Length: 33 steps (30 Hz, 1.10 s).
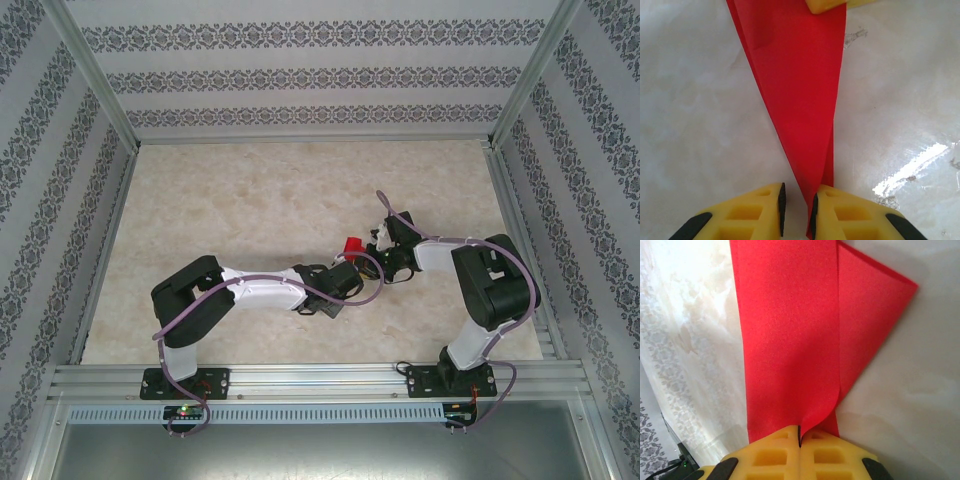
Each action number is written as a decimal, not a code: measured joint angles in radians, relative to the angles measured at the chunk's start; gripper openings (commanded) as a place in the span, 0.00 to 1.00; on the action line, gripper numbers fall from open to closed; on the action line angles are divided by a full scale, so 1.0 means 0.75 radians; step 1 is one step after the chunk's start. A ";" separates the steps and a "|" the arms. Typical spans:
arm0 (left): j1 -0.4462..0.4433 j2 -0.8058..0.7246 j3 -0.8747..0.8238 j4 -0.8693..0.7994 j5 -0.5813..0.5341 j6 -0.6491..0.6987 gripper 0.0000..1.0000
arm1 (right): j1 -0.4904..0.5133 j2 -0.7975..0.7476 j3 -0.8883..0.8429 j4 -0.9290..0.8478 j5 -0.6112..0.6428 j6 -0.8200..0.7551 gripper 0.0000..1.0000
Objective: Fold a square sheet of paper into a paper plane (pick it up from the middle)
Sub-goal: Fold the wing for the fifth time at the center of the table.
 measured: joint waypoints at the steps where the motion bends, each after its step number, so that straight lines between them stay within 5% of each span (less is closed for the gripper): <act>1: 0.000 0.000 0.000 0.002 0.000 0.004 0.25 | 0.001 0.003 0.008 -0.007 0.003 -0.006 0.00; 12: 0.001 -0.023 -0.011 0.009 0.036 0.037 0.33 | 0.008 0.035 0.075 -0.098 0.018 -0.051 0.00; 20: 0.017 -0.154 -0.077 -0.006 0.196 0.037 0.36 | 0.035 0.058 0.136 -0.140 0.084 -0.075 0.00; 33: 0.304 -0.297 -0.155 0.150 0.486 -0.136 0.34 | 0.072 0.070 0.180 -0.181 0.144 -0.080 0.01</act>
